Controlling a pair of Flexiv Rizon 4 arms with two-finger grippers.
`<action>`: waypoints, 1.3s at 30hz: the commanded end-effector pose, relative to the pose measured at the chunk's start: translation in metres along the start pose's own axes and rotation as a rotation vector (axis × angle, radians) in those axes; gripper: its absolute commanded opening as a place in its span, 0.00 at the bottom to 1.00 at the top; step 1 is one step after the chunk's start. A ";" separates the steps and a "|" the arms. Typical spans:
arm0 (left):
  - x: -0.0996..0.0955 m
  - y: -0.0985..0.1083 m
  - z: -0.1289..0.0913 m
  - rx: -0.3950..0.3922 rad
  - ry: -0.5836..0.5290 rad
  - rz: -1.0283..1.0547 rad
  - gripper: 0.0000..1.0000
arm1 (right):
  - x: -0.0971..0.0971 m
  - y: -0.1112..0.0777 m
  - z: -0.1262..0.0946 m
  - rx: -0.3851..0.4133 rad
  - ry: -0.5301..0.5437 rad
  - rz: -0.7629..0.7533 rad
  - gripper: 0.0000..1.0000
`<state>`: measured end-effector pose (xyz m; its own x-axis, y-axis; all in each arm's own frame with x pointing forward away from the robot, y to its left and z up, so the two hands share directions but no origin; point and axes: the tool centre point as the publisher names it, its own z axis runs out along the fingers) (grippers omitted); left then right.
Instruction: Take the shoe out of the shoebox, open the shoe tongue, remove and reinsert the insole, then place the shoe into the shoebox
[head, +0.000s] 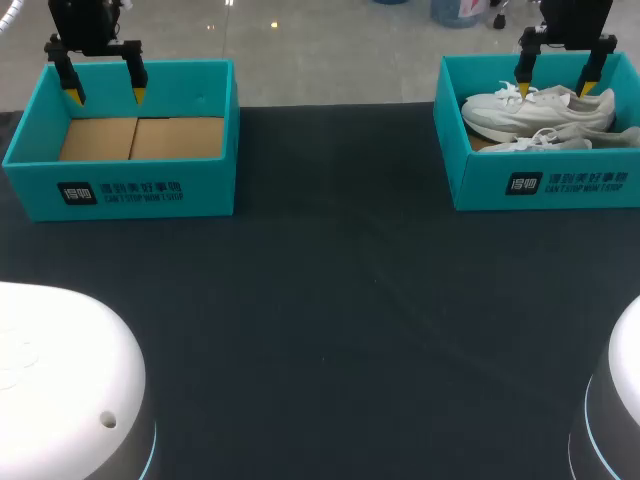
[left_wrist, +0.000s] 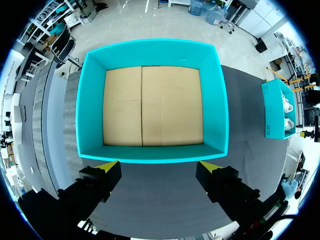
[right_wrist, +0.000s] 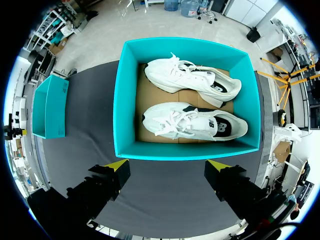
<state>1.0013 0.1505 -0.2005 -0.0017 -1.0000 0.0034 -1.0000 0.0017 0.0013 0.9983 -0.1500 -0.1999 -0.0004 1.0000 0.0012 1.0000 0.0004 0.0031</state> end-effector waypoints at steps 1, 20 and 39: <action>0.000 0.000 0.000 0.000 -0.002 -0.001 1.00 | 0.000 0.000 0.000 0.001 0.000 0.000 1.00; 0.000 0.000 0.000 0.000 -0.002 -0.001 1.00 | -0.043 0.021 0.026 -0.011 -0.049 0.194 1.00; 0.000 0.000 0.000 0.000 -0.002 -0.001 1.00 | -0.150 0.035 0.069 -0.050 -0.130 0.305 1.00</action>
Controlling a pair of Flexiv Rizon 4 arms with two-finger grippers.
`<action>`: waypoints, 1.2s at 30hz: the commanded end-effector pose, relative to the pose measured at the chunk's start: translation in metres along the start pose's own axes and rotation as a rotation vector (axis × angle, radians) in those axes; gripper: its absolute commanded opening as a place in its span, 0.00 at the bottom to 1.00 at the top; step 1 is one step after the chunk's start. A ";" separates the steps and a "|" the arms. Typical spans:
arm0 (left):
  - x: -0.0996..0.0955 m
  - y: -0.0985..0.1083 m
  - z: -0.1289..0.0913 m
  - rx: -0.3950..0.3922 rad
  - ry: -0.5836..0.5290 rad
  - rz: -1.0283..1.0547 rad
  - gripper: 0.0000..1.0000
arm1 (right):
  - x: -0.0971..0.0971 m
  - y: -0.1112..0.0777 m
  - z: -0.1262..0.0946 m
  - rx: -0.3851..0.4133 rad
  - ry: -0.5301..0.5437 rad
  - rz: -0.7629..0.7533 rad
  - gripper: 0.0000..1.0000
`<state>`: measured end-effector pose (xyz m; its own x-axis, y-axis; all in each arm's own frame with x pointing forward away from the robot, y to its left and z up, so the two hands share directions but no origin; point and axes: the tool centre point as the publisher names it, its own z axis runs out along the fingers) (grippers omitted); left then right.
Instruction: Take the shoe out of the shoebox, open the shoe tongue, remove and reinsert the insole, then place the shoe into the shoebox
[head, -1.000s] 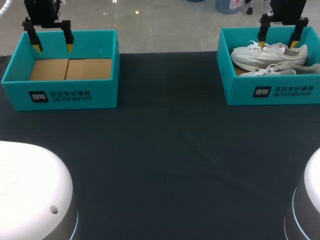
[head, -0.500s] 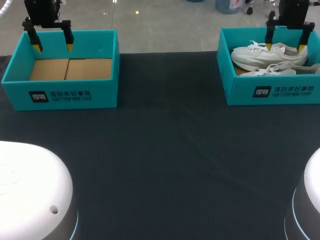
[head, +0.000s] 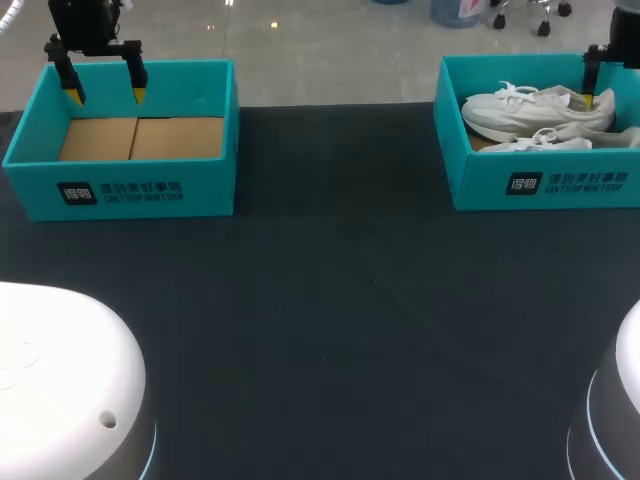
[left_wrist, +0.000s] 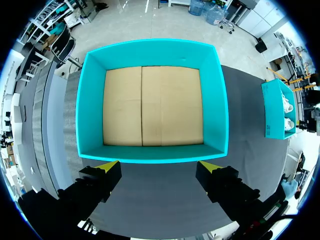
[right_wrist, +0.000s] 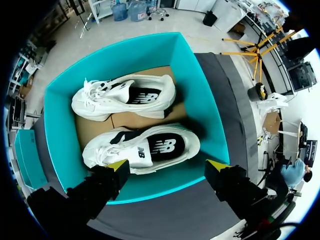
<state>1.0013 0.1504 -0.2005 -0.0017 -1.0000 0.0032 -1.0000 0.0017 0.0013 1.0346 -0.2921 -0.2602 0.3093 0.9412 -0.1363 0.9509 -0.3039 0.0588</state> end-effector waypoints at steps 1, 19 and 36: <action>0.000 0.000 0.000 0.000 -0.001 -0.001 1.00 | -0.008 0.000 0.012 -0.014 0.021 -0.013 1.00; 0.000 0.000 0.000 0.000 -0.001 -0.001 1.00 | -0.030 0.011 0.071 -0.026 -0.003 -0.017 1.00; 0.000 0.000 0.000 0.000 -0.001 -0.001 1.00 | -0.034 0.014 0.110 0.017 -0.017 -0.067 0.96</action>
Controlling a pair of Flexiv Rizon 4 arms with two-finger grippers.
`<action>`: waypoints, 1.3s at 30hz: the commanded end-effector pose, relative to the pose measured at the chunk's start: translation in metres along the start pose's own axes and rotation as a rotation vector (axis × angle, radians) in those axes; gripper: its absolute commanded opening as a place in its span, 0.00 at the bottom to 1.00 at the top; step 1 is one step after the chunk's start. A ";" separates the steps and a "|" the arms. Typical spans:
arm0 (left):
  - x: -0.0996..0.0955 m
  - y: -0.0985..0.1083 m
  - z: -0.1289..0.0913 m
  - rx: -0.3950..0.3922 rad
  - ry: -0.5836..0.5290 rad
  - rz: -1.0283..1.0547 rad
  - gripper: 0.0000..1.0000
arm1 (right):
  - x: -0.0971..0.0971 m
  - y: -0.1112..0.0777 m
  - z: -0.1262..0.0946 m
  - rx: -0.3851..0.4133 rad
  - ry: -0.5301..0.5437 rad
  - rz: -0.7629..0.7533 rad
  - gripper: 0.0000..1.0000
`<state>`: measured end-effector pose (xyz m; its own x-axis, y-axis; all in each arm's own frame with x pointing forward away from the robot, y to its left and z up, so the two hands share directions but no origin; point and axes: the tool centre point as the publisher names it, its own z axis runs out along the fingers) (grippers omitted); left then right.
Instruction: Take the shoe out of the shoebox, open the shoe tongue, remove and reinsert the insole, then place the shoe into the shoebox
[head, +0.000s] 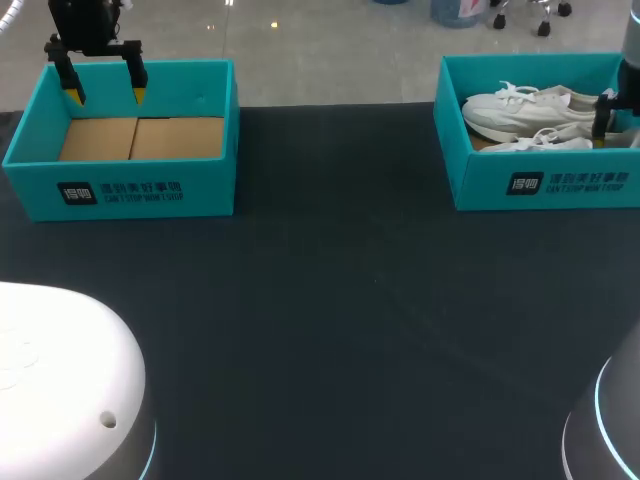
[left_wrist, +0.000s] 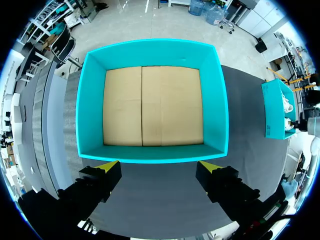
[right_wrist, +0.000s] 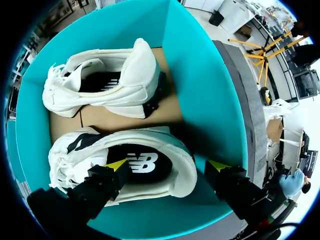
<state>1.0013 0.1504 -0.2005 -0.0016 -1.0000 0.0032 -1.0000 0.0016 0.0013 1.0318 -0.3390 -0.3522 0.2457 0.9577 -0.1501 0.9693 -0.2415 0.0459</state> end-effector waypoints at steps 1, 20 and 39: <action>0.000 0.000 0.000 0.000 -0.001 -0.001 1.00 | -0.002 0.008 0.014 0.018 -0.011 -0.002 0.89; 0.000 0.000 0.000 0.000 -0.001 -0.001 1.00 | -0.006 0.002 0.014 0.044 -0.080 0.038 0.00; 0.000 0.000 0.000 0.000 -0.001 -0.001 1.00 | -0.022 -0.001 -0.080 -0.006 -0.109 0.057 0.00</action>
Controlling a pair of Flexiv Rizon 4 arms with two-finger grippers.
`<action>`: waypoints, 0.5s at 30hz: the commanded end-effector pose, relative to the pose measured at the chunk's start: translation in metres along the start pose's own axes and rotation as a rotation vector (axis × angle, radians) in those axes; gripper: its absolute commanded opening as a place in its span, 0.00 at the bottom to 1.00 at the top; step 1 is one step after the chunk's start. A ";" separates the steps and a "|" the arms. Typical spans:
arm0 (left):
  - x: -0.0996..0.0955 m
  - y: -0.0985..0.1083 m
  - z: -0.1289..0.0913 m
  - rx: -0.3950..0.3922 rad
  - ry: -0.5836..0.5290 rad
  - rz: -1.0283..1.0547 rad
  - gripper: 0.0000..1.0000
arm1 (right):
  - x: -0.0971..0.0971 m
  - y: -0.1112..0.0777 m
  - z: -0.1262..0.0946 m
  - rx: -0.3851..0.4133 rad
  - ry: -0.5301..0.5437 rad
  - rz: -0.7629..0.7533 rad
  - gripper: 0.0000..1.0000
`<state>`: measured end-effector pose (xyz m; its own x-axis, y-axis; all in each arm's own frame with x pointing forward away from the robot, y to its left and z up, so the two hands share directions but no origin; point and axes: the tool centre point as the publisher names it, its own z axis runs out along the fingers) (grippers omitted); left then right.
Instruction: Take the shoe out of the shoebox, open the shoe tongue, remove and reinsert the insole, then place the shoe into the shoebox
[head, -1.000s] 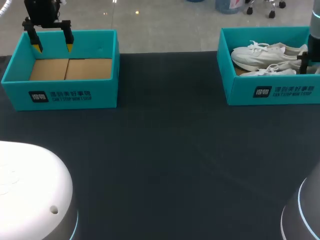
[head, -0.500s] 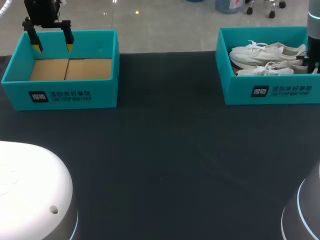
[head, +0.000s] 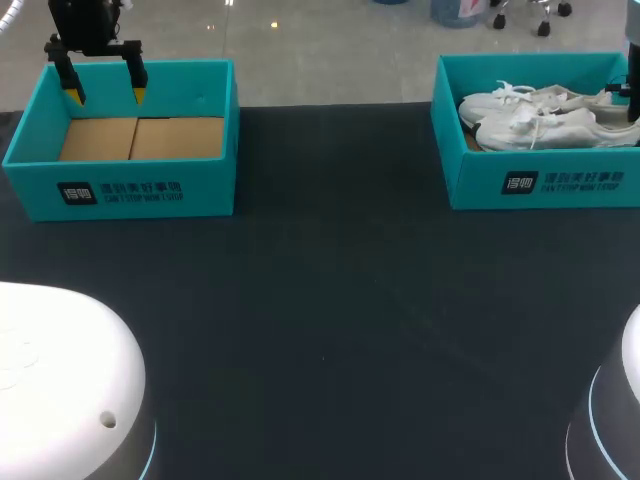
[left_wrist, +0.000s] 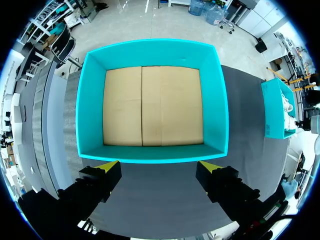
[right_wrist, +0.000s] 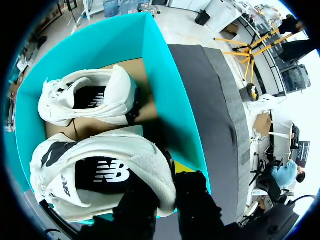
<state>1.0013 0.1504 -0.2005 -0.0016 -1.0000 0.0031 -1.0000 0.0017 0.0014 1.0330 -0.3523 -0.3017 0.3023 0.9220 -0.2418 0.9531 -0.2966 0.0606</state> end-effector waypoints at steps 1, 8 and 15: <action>0.000 0.000 0.000 0.000 -0.001 -0.001 1.00 | -0.006 -0.008 -0.038 -0.005 -0.015 -0.003 0.00; 0.000 0.000 0.000 0.000 -0.001 -0.001 1.00 | -0.008 -0.013 -0.082 -0.007 -0.019 0.000 0.00; 0.000 0.000 0.000 0.000 -0.001 -0.001 1.00 | -0.007 -0.017 -0.128 -0.011 -0.038 -0.007 0.00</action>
<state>1.0013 0.1504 -0.2004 -0.0017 -1.0000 0.0031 -1.0000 0.0017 0.0014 1.0209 -0.3325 -0.2086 0.2956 0.9162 -0.2707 0.9551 -0.2890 0.0650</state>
